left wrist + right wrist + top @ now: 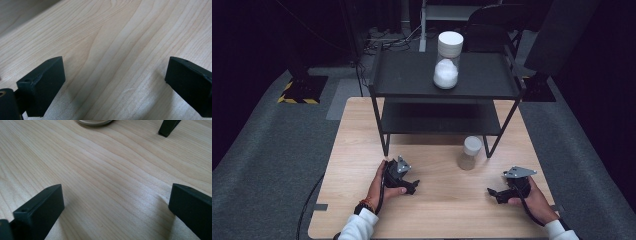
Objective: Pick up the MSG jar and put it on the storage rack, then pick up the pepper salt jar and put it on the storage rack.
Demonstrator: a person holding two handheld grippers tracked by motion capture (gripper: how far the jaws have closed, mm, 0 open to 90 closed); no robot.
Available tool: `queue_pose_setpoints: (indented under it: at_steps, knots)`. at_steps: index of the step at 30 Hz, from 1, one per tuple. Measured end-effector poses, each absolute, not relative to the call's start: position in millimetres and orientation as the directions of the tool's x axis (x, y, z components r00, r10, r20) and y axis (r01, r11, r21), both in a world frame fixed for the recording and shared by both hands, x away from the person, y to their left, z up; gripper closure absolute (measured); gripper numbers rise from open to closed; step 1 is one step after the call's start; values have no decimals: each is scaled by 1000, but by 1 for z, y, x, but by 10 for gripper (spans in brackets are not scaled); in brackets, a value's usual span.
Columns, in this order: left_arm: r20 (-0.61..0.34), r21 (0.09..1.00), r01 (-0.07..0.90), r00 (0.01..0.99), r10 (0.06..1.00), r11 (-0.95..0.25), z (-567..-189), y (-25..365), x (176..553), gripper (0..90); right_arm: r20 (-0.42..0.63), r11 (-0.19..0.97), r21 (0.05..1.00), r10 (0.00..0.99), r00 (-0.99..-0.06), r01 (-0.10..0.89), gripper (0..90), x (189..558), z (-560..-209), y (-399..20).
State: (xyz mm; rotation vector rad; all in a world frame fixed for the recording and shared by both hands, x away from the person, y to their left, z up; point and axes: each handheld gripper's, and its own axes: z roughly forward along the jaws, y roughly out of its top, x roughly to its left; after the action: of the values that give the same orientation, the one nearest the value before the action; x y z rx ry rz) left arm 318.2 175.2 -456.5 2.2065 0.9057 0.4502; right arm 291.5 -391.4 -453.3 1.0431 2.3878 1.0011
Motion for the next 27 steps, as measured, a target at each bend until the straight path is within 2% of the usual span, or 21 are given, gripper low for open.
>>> queue_pose_setpoints:
  at_steps: [4, 27]
  knots:
    - [16, 711, 500, 691, 723, -494, -456, 178, 323, 28, -34, 480, 723, 743, -669, 497, 0, 292, -453, -391]
    - [13, 710, 501, 694, 720, -495, -456, 179, 325, 23, -37, 484, 722, 740, -672, 494, 1, 292, -453, -392]
